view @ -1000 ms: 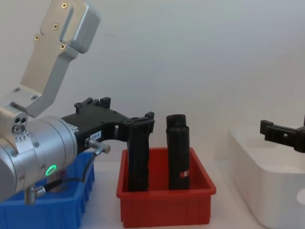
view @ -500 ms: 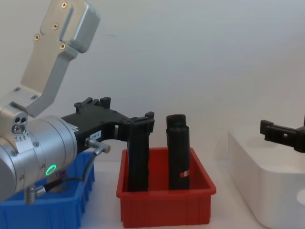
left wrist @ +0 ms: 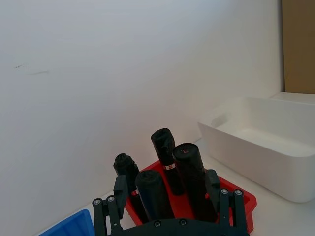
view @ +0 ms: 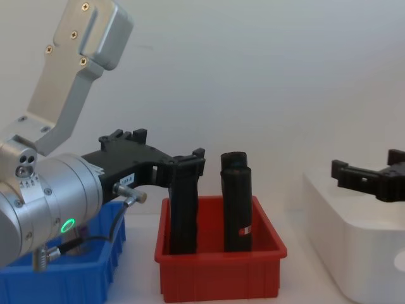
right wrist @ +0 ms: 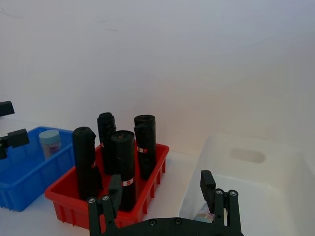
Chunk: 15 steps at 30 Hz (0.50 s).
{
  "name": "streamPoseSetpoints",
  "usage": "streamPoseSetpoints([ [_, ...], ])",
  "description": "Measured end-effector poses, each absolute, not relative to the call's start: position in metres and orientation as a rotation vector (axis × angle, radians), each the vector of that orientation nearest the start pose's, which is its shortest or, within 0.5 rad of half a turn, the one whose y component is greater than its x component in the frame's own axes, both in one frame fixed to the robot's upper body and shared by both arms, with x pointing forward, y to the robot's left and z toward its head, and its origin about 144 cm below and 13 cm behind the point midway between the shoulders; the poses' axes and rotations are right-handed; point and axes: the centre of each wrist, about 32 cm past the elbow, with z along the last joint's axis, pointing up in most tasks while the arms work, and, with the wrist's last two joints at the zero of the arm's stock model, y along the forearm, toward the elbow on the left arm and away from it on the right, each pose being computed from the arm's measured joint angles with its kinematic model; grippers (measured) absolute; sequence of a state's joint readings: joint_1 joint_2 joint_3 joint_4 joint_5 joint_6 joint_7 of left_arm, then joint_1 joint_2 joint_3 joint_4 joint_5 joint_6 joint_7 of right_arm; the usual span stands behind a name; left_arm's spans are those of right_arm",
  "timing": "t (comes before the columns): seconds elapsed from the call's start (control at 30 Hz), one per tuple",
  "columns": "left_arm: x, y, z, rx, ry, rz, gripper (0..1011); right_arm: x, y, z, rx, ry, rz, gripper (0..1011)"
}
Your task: Pick the cotton swabs from the blue box and place them into the white box.
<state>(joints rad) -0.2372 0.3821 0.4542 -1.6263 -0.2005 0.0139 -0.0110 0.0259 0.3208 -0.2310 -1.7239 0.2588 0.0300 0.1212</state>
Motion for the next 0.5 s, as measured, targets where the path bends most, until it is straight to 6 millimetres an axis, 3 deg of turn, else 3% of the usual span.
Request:
streamPoseSetpoints([
  [0.5, 0.492, 0.198, 1.204, 0.061, -0.268, 1.124, 1004, 0.49, -0.226, 1.186, 0.001, -0.126, -1.088, 1002],
])
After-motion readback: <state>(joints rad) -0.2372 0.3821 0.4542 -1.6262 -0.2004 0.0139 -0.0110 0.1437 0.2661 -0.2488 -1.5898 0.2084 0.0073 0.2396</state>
